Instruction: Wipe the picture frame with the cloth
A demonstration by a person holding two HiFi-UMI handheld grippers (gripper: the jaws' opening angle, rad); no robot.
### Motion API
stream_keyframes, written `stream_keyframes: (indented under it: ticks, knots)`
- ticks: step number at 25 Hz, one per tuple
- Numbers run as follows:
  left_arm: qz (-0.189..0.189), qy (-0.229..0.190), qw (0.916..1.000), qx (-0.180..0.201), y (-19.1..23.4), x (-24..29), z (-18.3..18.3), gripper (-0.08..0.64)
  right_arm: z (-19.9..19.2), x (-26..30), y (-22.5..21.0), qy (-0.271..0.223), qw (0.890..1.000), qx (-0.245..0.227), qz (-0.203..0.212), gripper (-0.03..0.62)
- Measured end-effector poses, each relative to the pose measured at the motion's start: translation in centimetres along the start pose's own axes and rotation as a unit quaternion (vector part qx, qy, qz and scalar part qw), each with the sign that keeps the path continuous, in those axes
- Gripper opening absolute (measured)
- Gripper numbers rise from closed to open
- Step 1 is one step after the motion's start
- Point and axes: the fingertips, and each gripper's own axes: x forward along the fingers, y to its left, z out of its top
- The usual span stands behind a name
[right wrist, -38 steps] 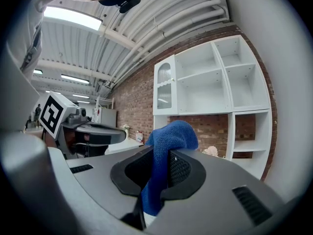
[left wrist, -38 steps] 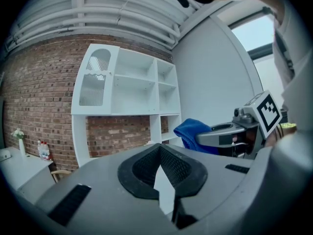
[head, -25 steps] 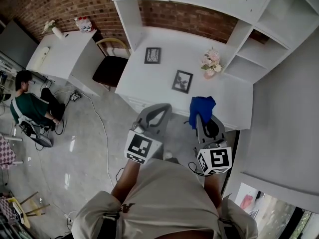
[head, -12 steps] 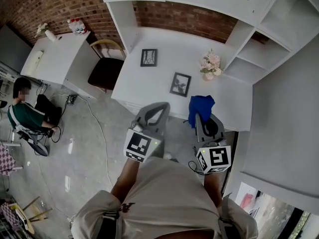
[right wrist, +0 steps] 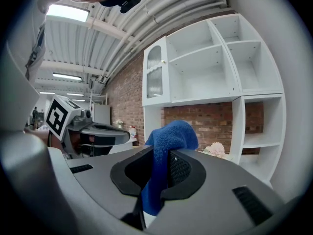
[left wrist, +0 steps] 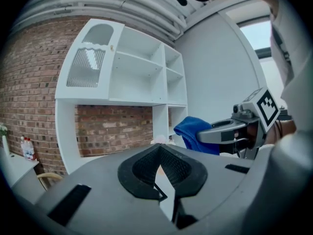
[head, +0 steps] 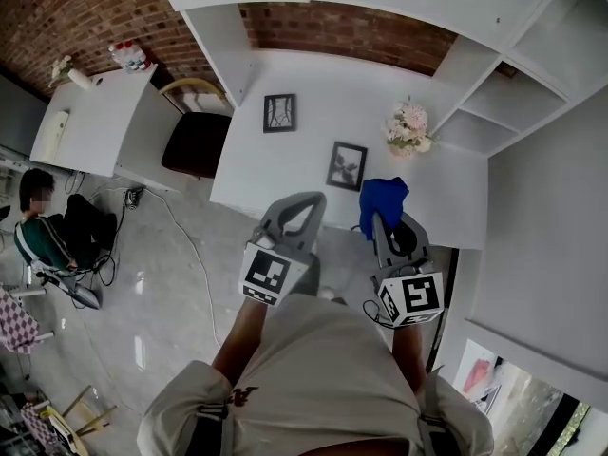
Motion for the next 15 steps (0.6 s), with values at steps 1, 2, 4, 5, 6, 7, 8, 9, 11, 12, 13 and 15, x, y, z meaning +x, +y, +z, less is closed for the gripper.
stream_keyframes:
  ticks: [1,2,4,5,6,7,8,9,11,12,13,15]
  knots:
    - [-0.003,0.002,1.0,-0.002,0.5,0.4,-0.2,-0.002,-0.1,0.6,-0.2,0.004,1.0,0.0,-0.002,0.034]
    - [-0.007,0.003,1.0,-0.005,1.0,0.9,-0.4,0.0,-0.2,1.1,-0.4,0.007,1.0,0.001,-0.003,0.034]
    - [-0.016,0.007,0.9998,-0.011,2.0,1.8,-0.9,-0.001,-0.3,2.2,-0.5,0.01,1.0,0.002,-0.002,0.034]
    - [-0.02,0.01,0.9997,-0.013,2.5,2.2,-1.2,0.0,-0.4,2.7,-0.6,0.012,1.0,0.004,-0.003,0.034]
    - [-0.024,0.013,0.9995,-0.013,2.9,2.6,-1.6,-0.001,-0.6,3.2,-0.7,0.015,1.0,0.005,-0.004,0.035]
    - [-0.028,0.017,0.9994,-0.012,3.4,3.0,-2.0,-0.001,-0.9,3.8,-0.7,0.019,1.0,0.007,-0.006,0.035]
    - [-0.032,0.02,0.9992,-0.012,3.8,3.4,-2.4,-0.001,-1.2,4.3,-0.8,0.022,1.0,0.008,-0.009,0.035]
    - [-0.037,0.022,0.999,-0.011,4.2,3.8,-2.7,-0.002,-1.6,4.8,-0.9,0.026,1.0,0.01,-0.012,0.035]
    - [-0.047,0.027,0.9985,-0.007,5.0,4.6,-3.3,0.0,-2.1,5.9,-1.1,0.034,0.999,0.012,-0.019,0.035]
    - [-0.052,0.029,0.9982,-0.004,5.4,5.1,-3.6,-0.001,-2.4,6.3,-1.2,0.038,0.999,0.013,-0.022,0.035]
    - [-0.058,0.031,0.9979,-0.001,5.7,5.5,-4.0,-0.001,-2.6,6.7,-1.4,0.041,0.999,0.014,-0.026,0.035]
    - [-0.068,0.038,0.9969,0.003,6.3,6.4,-4.9,0.0,-3.3,7.5,-1.9,0.049,0.998,0.016,-0.034,0.035]
